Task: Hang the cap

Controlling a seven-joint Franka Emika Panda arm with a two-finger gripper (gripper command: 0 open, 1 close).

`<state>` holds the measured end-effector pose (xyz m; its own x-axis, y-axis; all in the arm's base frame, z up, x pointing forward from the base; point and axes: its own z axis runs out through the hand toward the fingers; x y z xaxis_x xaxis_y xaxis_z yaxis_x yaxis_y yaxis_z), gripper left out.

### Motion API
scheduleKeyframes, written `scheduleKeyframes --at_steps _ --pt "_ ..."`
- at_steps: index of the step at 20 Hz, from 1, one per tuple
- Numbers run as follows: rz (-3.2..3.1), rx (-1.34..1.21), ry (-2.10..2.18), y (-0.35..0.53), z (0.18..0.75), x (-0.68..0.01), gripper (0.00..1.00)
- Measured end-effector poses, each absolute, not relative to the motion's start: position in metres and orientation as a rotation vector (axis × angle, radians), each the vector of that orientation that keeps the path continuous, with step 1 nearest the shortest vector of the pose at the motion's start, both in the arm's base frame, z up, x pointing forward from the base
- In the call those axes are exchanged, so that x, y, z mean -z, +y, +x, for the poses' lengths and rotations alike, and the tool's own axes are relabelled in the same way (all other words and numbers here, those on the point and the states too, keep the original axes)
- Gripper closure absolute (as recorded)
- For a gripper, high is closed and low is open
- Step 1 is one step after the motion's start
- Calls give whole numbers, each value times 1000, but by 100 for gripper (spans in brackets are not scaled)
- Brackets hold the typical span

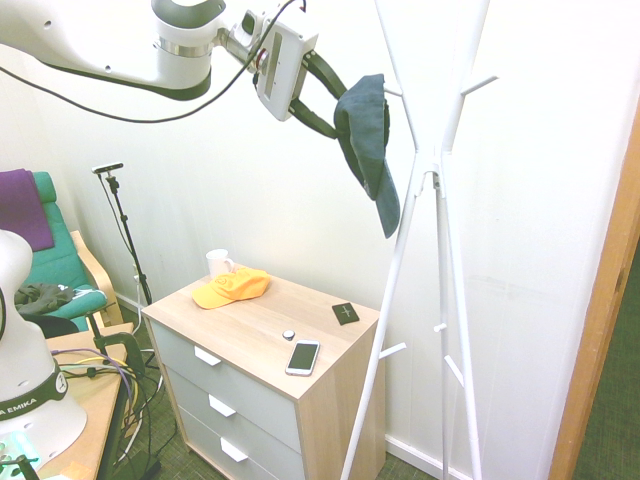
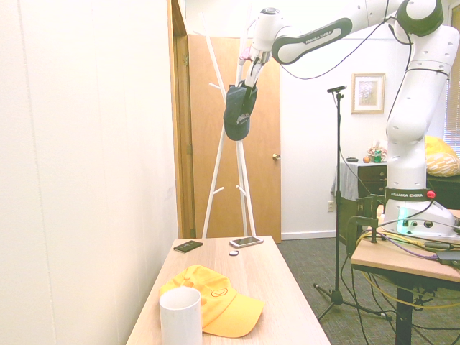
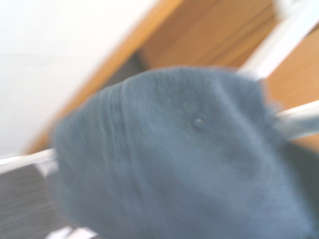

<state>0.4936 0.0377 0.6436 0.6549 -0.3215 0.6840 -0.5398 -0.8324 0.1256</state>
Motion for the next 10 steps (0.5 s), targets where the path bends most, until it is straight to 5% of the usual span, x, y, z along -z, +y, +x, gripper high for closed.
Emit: scheduleKeyframes --at_steps 10 --pt "3051 -264 -854 74 469 -611 0"
